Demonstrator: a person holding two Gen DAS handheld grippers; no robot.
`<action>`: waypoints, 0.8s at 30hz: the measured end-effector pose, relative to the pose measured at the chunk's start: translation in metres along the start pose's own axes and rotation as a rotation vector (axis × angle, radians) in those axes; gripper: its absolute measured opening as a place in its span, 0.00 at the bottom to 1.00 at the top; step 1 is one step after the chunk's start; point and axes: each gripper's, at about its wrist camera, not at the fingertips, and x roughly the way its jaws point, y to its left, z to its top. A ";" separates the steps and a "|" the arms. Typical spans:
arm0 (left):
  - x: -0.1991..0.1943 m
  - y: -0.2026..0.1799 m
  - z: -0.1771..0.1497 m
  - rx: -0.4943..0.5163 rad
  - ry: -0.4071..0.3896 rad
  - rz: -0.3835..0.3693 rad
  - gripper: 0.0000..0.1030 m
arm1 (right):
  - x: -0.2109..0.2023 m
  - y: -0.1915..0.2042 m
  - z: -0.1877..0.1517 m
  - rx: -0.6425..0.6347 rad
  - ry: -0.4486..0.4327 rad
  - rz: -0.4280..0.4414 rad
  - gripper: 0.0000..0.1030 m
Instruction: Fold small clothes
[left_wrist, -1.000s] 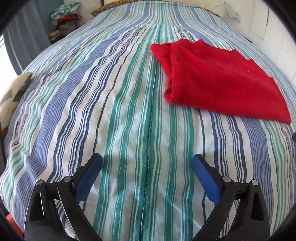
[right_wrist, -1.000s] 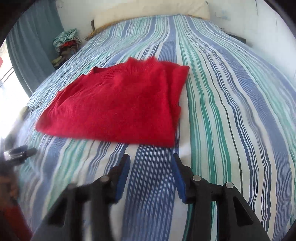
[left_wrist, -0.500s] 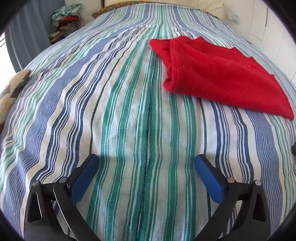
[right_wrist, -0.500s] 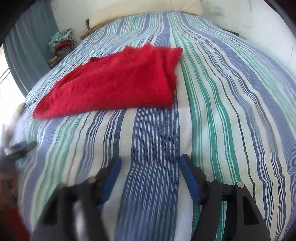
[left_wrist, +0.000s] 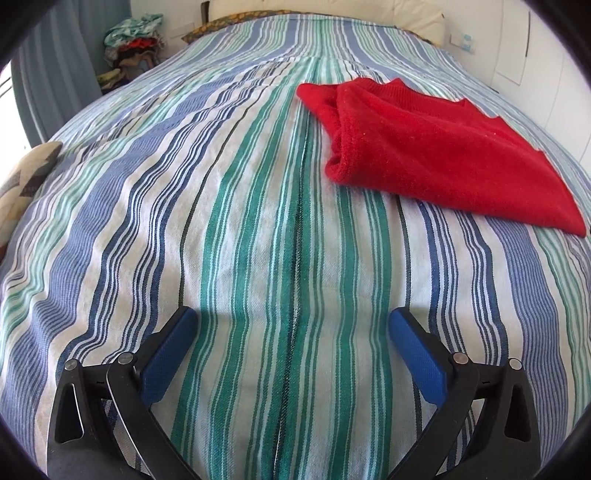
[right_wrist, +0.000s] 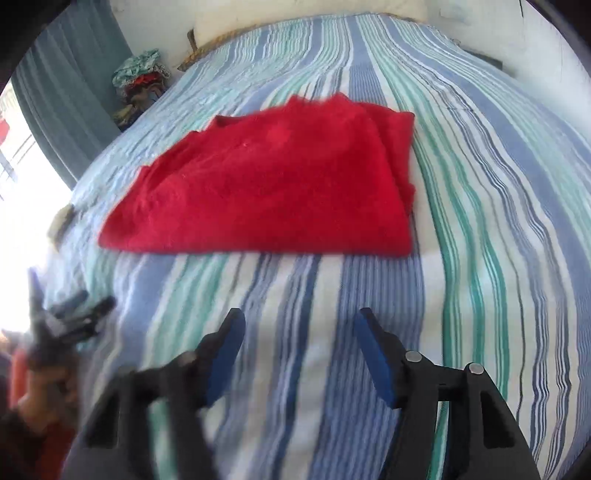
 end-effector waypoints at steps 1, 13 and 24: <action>0.000 0.000 0.000 -0.001 -0.003 0.001 1.00 | 0.000 0.007 0.017 0.008 -0.007 0.045 0.56; -0.001 0.000 -0.002 -0.003 -0.017 -0.003 1.00 | 0.151 0.056 0.151 0.106 0.213 0.151 0.37; 0.000 -0.001 0.000 -0.003 -0.016 -0.003 1.00 | 0.148 0.052 0.192 0.133 0.091 0.133 0.33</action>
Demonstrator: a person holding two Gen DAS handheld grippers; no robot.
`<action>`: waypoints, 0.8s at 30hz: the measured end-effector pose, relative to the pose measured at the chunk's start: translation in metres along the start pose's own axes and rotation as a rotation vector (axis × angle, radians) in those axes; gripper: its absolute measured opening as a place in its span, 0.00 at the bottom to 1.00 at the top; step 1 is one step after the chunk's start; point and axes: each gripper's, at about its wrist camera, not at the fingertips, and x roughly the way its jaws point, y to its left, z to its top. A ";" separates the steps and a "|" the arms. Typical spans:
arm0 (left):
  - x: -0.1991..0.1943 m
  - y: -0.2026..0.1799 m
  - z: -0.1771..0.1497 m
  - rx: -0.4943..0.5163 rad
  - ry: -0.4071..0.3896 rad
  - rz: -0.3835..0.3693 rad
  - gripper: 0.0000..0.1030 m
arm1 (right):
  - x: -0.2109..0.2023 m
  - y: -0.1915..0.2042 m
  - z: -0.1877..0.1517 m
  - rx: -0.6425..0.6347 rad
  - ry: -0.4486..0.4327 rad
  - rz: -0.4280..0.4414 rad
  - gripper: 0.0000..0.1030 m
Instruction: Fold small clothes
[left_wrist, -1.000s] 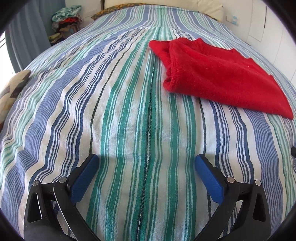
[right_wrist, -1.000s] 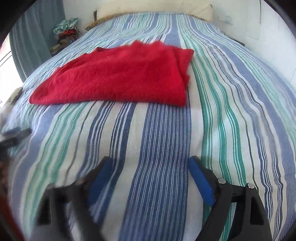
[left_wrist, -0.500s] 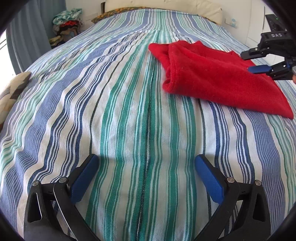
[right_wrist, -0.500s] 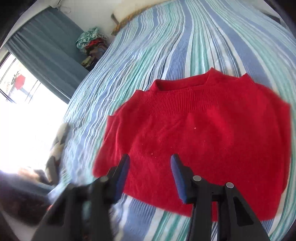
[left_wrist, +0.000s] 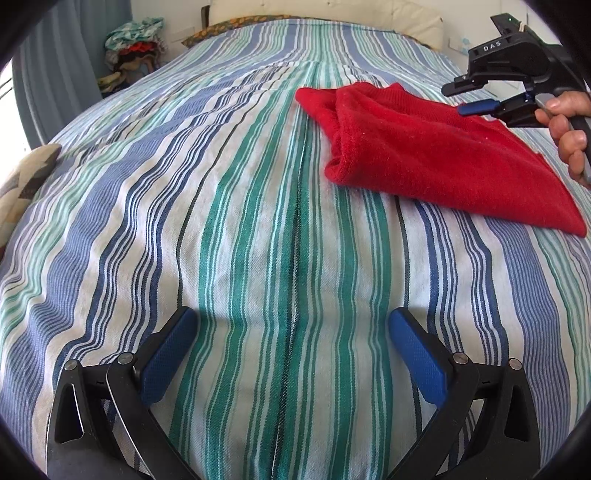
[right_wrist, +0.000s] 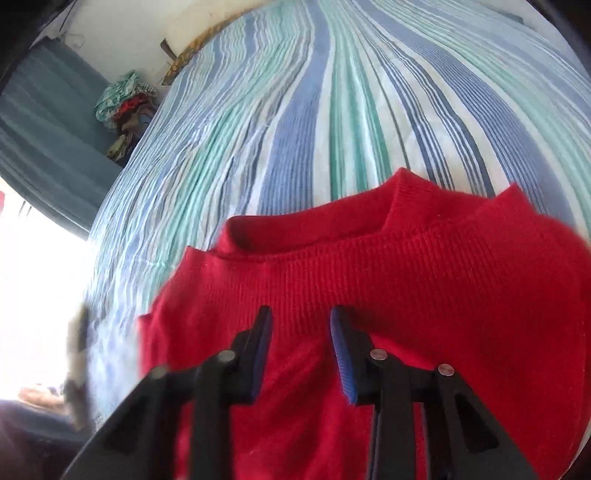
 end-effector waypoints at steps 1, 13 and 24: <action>0.000 0.000 0.000 0.000 0.000 0.000 1.00 | -0.005 0.010 -0.005 -0.023 0.010 0.048 0.33; 0.001 0.000 0.002 -0.003 -0.005 -0.004 1.00 | 0.035 0.103 -0.122 -0.369 0.280 0.127 0.35; 0.000 0.001 0.001 -0.005 -0.010 -0.006 1.00 | 0.058 0.171 -0.137 -0.544 0.288 0.135 0.36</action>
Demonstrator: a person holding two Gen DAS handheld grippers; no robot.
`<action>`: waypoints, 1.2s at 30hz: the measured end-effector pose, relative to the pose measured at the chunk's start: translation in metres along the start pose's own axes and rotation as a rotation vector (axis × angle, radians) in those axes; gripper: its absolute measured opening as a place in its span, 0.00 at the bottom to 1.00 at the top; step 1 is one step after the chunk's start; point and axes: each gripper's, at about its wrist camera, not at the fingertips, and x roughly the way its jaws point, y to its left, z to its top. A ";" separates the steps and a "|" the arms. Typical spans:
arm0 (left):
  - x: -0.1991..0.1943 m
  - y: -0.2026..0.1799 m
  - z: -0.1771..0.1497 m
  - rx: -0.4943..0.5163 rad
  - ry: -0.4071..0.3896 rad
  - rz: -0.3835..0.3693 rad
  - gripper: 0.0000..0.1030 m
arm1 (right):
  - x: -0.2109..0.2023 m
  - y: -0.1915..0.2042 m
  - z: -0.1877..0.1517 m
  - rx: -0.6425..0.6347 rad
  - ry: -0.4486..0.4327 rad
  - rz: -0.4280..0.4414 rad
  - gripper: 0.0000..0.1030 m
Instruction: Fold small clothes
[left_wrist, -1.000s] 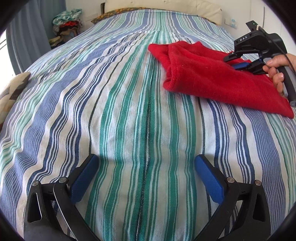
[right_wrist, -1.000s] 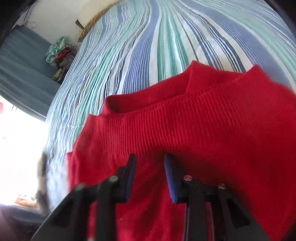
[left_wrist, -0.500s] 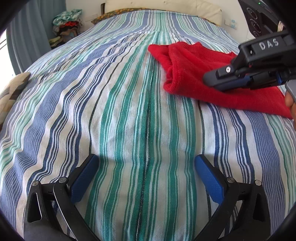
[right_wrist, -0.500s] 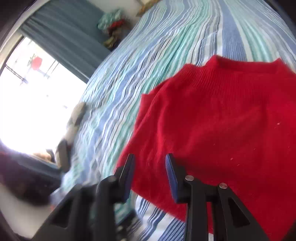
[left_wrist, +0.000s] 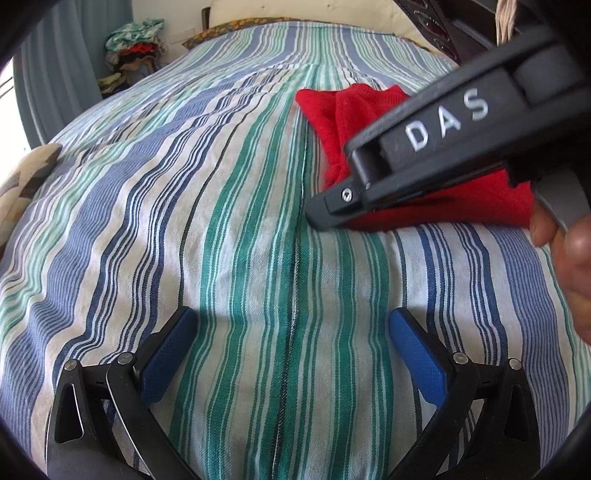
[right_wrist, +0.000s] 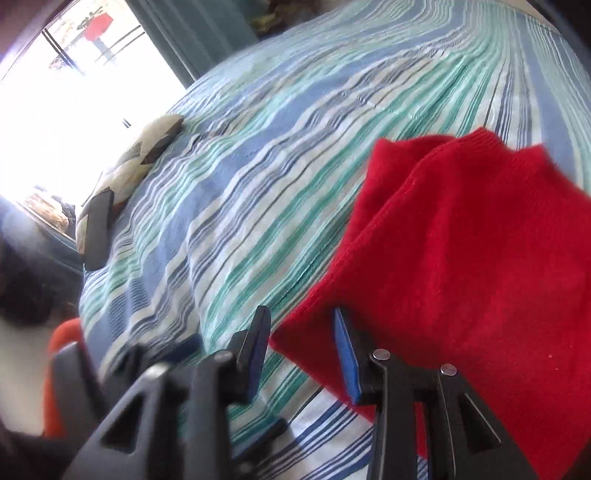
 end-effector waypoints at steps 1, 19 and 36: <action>0.000 0.000 0.000 -0.001 -0.002 0.000 1.00 | 0.013 0.000 -0.006 0.005 0.033 0.006 0.36; 0.000 -0.002 0.000 0.000 -0.003 0.003 1.00 | -0.181 -0.167 -0.145 0.443 -0.452 -0.236 0.69; -0.023 -0.033 0.127 -0.085 -0.046 -0.259 0.98 | -0.178 -0.295 -0.165 0.744 -0.447 -0.053 0.71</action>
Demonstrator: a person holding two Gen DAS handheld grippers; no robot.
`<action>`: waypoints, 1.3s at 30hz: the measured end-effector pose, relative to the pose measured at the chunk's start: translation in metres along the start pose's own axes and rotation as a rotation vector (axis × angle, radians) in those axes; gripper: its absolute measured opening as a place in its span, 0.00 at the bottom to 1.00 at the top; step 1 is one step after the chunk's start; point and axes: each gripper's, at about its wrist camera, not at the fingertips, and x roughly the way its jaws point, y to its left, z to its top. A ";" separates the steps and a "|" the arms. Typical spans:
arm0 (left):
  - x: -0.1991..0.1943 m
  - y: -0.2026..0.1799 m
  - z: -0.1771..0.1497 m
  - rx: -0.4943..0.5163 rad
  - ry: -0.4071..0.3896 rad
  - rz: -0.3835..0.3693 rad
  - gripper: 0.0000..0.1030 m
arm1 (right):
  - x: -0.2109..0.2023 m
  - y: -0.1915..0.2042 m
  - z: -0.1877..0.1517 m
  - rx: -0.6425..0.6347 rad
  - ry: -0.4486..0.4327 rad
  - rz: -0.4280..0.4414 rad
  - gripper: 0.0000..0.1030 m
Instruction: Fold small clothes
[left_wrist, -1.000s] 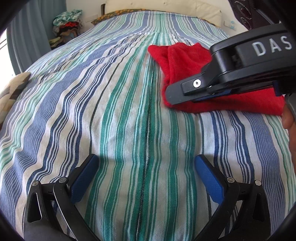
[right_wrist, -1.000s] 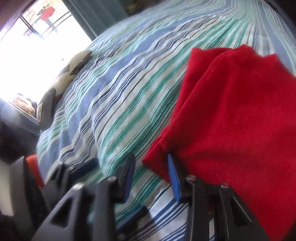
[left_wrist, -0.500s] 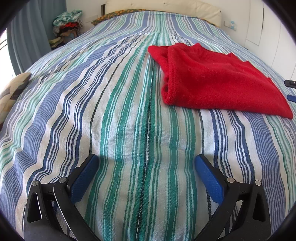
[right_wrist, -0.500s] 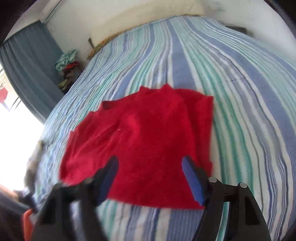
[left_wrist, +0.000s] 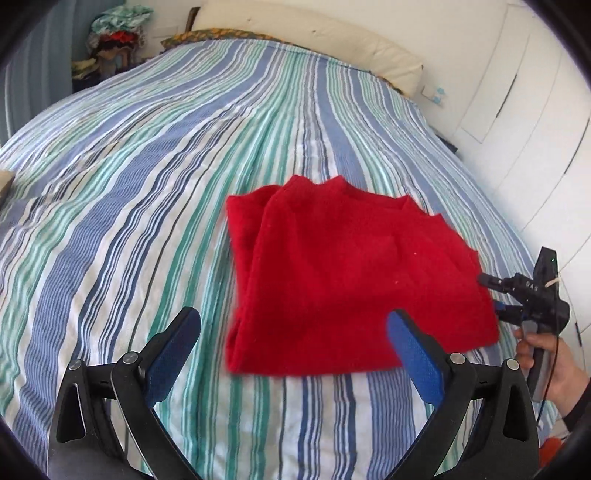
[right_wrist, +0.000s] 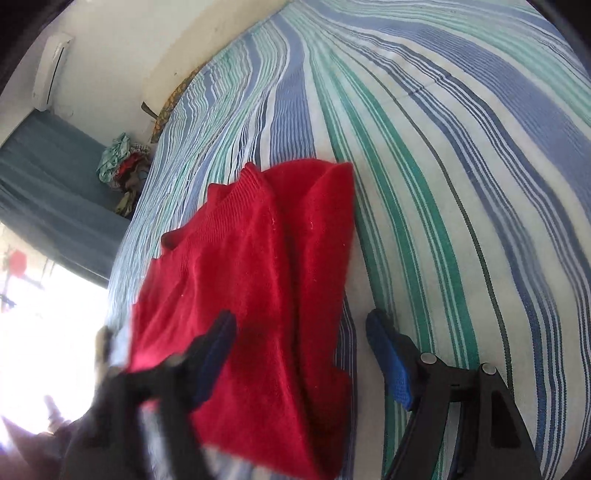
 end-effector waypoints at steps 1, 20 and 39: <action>0.009 -0.015 0.009 0.030 0.004 -0.009 0.98 | 0.000 -0.001 0.001 0.005 -0.001 0.003 0.71; 0.021 -0.026 -0.019 0.220 0.153 0.087 0.98 | 0.019 0.012 0.013 0.017 0.060 0.052 0.71; -0.026 0.160 -0.072 -0.199 0.097 0.137 0.98 | 0.065 0.286 -0.036 -0.447 0.100 -0.179 0.10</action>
